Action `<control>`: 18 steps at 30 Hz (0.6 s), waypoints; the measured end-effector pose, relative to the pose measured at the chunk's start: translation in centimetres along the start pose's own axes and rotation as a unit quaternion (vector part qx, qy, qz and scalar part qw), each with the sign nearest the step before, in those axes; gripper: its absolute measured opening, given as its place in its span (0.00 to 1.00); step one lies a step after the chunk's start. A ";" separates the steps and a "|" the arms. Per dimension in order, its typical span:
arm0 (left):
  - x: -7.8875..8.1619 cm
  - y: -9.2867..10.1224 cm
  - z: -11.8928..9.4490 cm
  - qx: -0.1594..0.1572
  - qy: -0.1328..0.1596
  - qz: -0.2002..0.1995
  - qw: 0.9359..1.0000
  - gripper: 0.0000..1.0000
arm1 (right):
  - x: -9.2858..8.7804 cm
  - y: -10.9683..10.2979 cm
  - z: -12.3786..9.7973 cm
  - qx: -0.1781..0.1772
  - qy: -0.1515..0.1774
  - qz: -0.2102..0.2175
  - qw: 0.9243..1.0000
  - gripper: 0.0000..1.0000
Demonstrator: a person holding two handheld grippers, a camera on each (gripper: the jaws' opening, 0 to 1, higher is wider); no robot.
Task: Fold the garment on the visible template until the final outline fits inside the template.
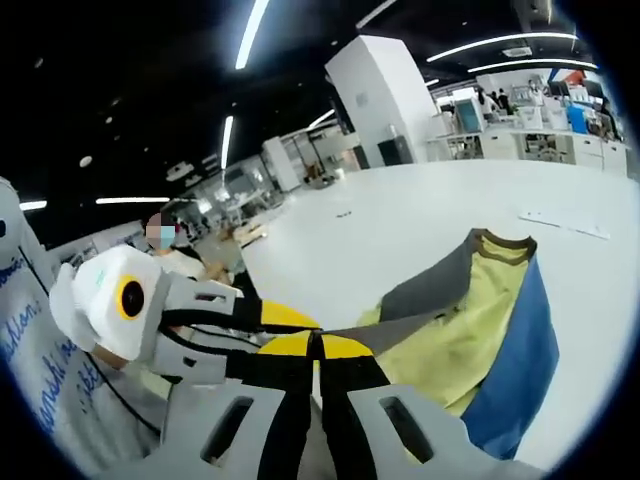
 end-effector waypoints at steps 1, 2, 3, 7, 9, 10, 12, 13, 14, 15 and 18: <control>0.0 -0.1 0.0 0.001 0.001 0.000 1.000 0.03 | 0.0 0.0 0.0 -0.001 0.001 0.000 1.000 0.02; 0.0 -0.2 0.0 0.002 0.000 0.004 1.000 0.00 | 0.1 0.0 0.1 0.000 0.003 0.000 1.000 0.02; 0.0 -0.3 0.0 0.004 -0.002 0.010 1.000 0.00 | 0.1 0.0 0.1 0.000 0.003 0.001 1.000 0.02; 0.1 -0.3 0.1 -0.004 -0.001 0.021 1.000 0.00 | 0.3 0.0 0.2 -0.002 0.007 -0.006 1.000 0.02; 0.0 -0.6 0.2 -0.010 -0.002 0.024 1.000 0.00 | 0.3 -0.2 0.2 0.000 0.009 -0.013 1.000 0.02; -0.1 -0.8 0.2 -0.010 -0.002 0.024 1.000 0.00 | 0.3 -0.2 0.2 -0.001 0.011 -0.019 1.000 0.02; -0.2 -1.4 0.3 -0.007 -0.001 0.026 1.000 0.00 | 0.6 -0.1 0.3 -0.004 0.024 -0.038 0.999 0.03; -0.3 -2.0 0.4 -0.005 -0.002 0.021 1.000 0.00 | 0.7 0.0 0.2 -0.009 0.028 -0.044 0.999 0.03; -0.5 -2.5 0.5 -0.004 -0.002 0.017 1.000 0.00 | 0.8 0.0 0.2 -0.010 0.028 -0.044 0.999 0.04; -0.8 -3.4 0.6 0.003 -0.003 0.015 1.000 0.00 | 0.8 0.1 0.2 -0.010 0.030 -0.044 0.999 0.04; -1.8 -5.6 0.8 0.021 -0.003 -0.006 1.000 0.00 | 1.1 0.6 0.0 -0.018 0.036 -0.044 0.998 0.10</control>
Point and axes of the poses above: the point that each gripper's makers call its tool centre point, and the gripper's own axes: z roughly forward along the fingers, y roughly to its right, x roughly out of its top, the point moved 3 cm from there along -z, roughly backward along the fingers, and after that the axes turned 12 degrees about z, right-handed, at the moved point
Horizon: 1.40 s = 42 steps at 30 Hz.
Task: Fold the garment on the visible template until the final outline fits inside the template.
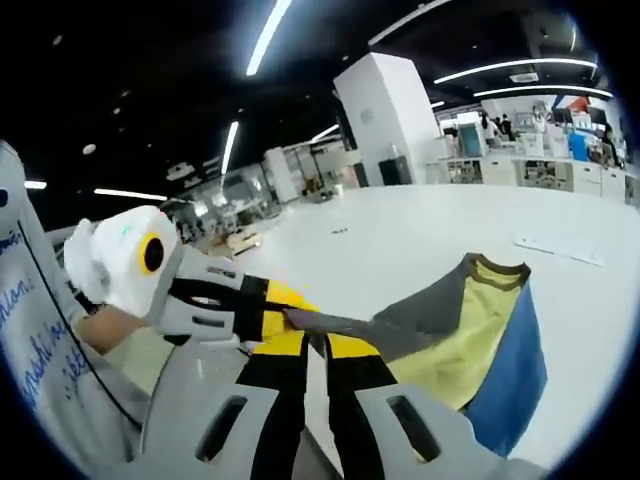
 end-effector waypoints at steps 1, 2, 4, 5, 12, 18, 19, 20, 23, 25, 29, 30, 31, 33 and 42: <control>-0.4 -0.6 0.1 0.003 0.000 -0.006 1.000 0.00 | 0.0 0.2 -0.1 -0.003 -0.001 0.000 1.000 0.10; -0.8 -1.4 0.2 0.009 -0.003 -0.009 1.000 0.00 | -0.1 0.4 -0.2 -0.006 -0.001 0.000 1.000 0.09; -2.1 -3.3 0.6 0.027 -0.013 -0.014 0.999 0.00 | -0.2 0.6 -0.5 -0.008 -0.001 0.005 1.000 0.08; -2.7 -4.0 0.8 0.029 -0.017 -0.020 0.999 0.00 | -0.3 0.7 -0.6 -0.009 -0.001 0.007 1.000 0.08; -7.4 -11.0 2.4 0.076 -0.029 -0.132 0.988 0.00 | -0.2 1.7 -1.4 -0.025 0.008 0.020 0.999 0.05; -11.5 -15.3 3.3 0.116 -0.060 -0.166 0.977 0.00 | 0.2 2.1 -1.8 -0.035 0.015 0.021 0.999 0.04; -11.9 -15.8 3.3 0.121 -0.063 -0.167 0.976 0.00 | 0.3 2.1 -1.8 -0.037 0.016 0.020 0.999 0.04; -12.7 -16.5 3.3 0.131 -0.072 -0.170 0.974 0.00 | 0.4 2.2 -1.9 -0.039 0.017 0.020 0.999 0.04; -14.7 -18.0 3.2 0.150 -0.090 -0.175 0.969 0.00 | 0.6 2.3 -2.0 -0.041 0.022 0.021 0.999 0.04; -16.3 -18.9 3.0 0.163 -0.105 -0.183 0.964 0.00 | 0.7 2.4 -2.0 -0.044 0.024 0.019 0.999 0.04; -19.8 -19.7 2.2 0.185 -0.137 -0.215 0.949 0.00 | 1.0 2.6 -2.1 -0.049 0.030 0.019 0.998 0.04; -20.4 -19.8 2.0 0.190 -0.142 -0.219 0.947 0.00 | 1.0 2.6 -2.1 -0.050 0.030 0.018 0.998 0.04; -21.3 -19.8 1.7 0.193 -0.147 -0.230 0.942 0.00 | 1.1 2.7 -2.1 -0.053 0.031 0.018 0.998 0.03; -22.6 -19.8 1.1 0.205 -0.158 -0.252 0.933 0.00 | 1.1 3.0 -2.2 -0.058 0.034 0.019 0.998 0.03; -27.1 -18.5 -1.2 0.218 -0.194 -0.319 0.902 0.00 | 0.8 3.2 -2.3 -0.065 0.036 0.027 0.997 0.03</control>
Point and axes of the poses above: the point that each gripper's makers call its tool centre point, and the gripper's own axes: z roughly forward along the fingers, y roughly to its right, x roughly out of its top, the point moved 3 cm from there along -z, roughly backward along the fingers, and after that the axes turned 12 degrees about z, right-handed, at the moved point
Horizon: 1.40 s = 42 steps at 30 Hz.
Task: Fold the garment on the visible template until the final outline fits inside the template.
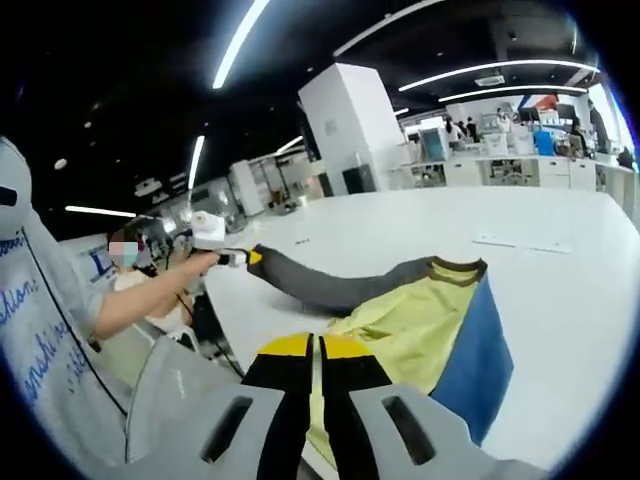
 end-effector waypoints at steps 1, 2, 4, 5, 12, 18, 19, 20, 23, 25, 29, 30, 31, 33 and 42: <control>-0.6 0.1 -0.1 -0.001 -0.005 -0.004 1.000 0.00 | 0.0 0.0 0.0 0.000 0.000 0.001 1.000 0.03; -1.1 0.4 -0.2 -0.002 -0.011 -0.006 1.000 0.00 | -0.1 0.0 0.0 0.000 -0.001 0.001 1.000 0.03; -1.6 0.7 -0.4 -0.002 -0.013 -0.008 1.000 0.00 | -0.1 0.0 0.1 0.000 -0.002 0.001 1.000 0.03; -1.9 0.9 -0.5 -0.002 -0.017 -0.008 1.000 0.00 | -0.2 0.0 0.1 0.001 -0.003 0.001 1.000 0.03; -2.2 0.2 -0.5 0.013 -0.013 0.001 1.000 0.04 | -0.5 0.5 -0.1 -0.009 -0.007 -0.002 1.000 0.04; -0.3 0.7 -1.2 0.014 0.029 0.031 0.999 0.21 | -0.9 2.4 -1.2 -0.042 -0.004 -0.005 0.999 0.06; 0.2 1.5 -1.5 0.003 0.034 0.043 0.998 0.21 | -0.9 2.8 -1.4 -0.051 -0.005 -0.008 0.999 0.06; 0.6 2.3 -1.8 -0.007 0.039 0.064 0.997 0.20 | -1.0 3.4 -1.7 -0.063 -0.006 -0.012 0.998 0.06; 2.6 5.8 -3.3 -0.035 0.072 0.118 0.990 0.22 | -1.5 4.7 -2.4 -0.089 -0.014 -0.016 0.996 0.07; 3.8 8.5 -4.4 -0.065 0.097 0.149 0.982 0.23 | -1.9 5.4 -2.8 -0.100 -0.018 -0.017 0.995 0.07; 5.5 13.3 -6.5 -0.119 0.126 0.211 0.962 0.25 | -3.0 6.4 -3.8 -0.116 -0.030 -0.014 0.993 0.09; 6.0 14.6 -7.1 -0.133 0.138 0.217 0.957 0.27 | -3.5 6.7 -4.2 -0.124 -0.040 -0.020 0.991 0.10; 6.4 15.8 -7.8 -0.151 0.150 0.222 0.951 0.29 | -3.9 7.0 -4.5 -0.130 -0.050 -0.026 0.990 0.10; 7.1 18.0 -9.0 -0.181 0.169 0.226 0.942 0.35 | -5.1 7.5 -5.3 -0.143 -0.079 -0.040 0.986 0.11; 8.6 22.4 -13.0 -0.276 0.196 0.236 0.911 0.61 | -8.8 7.5 -7.5 -0.123 -0.178 -0.082 0.973 0.17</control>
Point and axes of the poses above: the point that each gripper's makers call its tool centre point, and the gripper's own axes: z roughly forward along the fingers, y roughly to its right, x roughly out of its top, the point moved 3 cm from there along -z, roughly backward along the fingers, and after that the axes turned 12 degrees about z, right-handed, at the moved point
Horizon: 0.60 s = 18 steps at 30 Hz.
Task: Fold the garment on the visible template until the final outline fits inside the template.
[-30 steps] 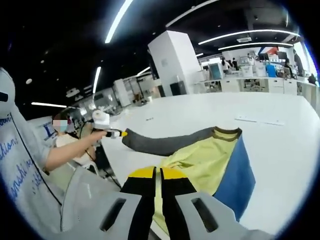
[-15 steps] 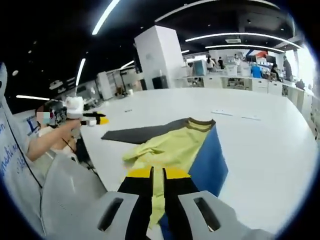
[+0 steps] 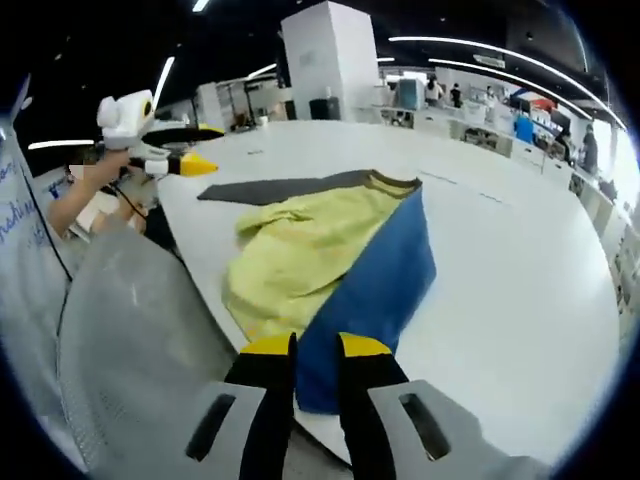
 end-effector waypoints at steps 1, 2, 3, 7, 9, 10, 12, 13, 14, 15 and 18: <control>0.4 0.3 -0.2 -0.010 0.007 -0.012 1.000 0.63 | -0.3 -0.2 0.0 0.007 -0.007 -0.012 1.000 0.18; 0.7 0.4 -0.3 -0.013 0.010 -0.013 1.000 0.65 | -0.5 -0.3 0.0 0.009 -0.012 -0.012 1.000 0.19; 1.0 0.8 -0.5 -0.026 0.012 -0.013 1.000 0.68 | -0.7 -0.4 0.0 0.012 -0.017 -0.013 1.000 0.19; 1.5 1.5 -1.0 -0.043 0.014 -0.013 0.999 0.80 | -2.0 -0.7 0.3 0.032 -0.058 -0.055 0.996 0.19; 1.8 2.0 -1.2 -0.055 0.020 -0.026 0.998 0.84 | -2.9 -0.6 0.6 0.040 -0.083 -0.068 0.993 0.19; 1.9 2.2 -1.3 -0.059 0.022 -0.034 0.997 0.87 | -3.2 -0.6 0.8 0.046 -0.094 -0.078 0.991 0.19; 1.9 2.7 -1.4 -0.071 0.019 -0.041 0.996 0.94 | -3.6 -0.5 1.1 0.051 -0.107 -0.091 0.989 0.20; 1.9 2.9 -1.5 -0.077 0.017 -0.043 0.996 0.96 | -4.0 -0.4 1.3 0.054 -0.127 -0.110 0.984 0.20; 2.0 3.3 -1.5 -0.085 0.018 -0.045 0.995 1.00 | -4.5 -0.2 1.5 0.056 -0.144 -0.136 0.978 0.19; 1.9 3.4 -1.6 -0.088 0.015 -0.047 0.995 0.99 | -4.9 -0.1 1.6 0.058 -0.157 -0.150 0.974 0.19; 1.7 3.8 -1.7 -0.091 0.008 -0.041 0.995 1.00 | -5.6 0.1 2.2 0.063 -0.177 -0.172 0.967 0.21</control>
Point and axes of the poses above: the point that each gripper's makers call its tool centre point, and the gripper's own axes: z roughly forward along the fingers, y roughly to its right, x roughly out of its top, the point moved 3 cm from there along -z, roughly backward along the fingers, and after that the axes turned 12 degrees about z, right-handed, at the moved point
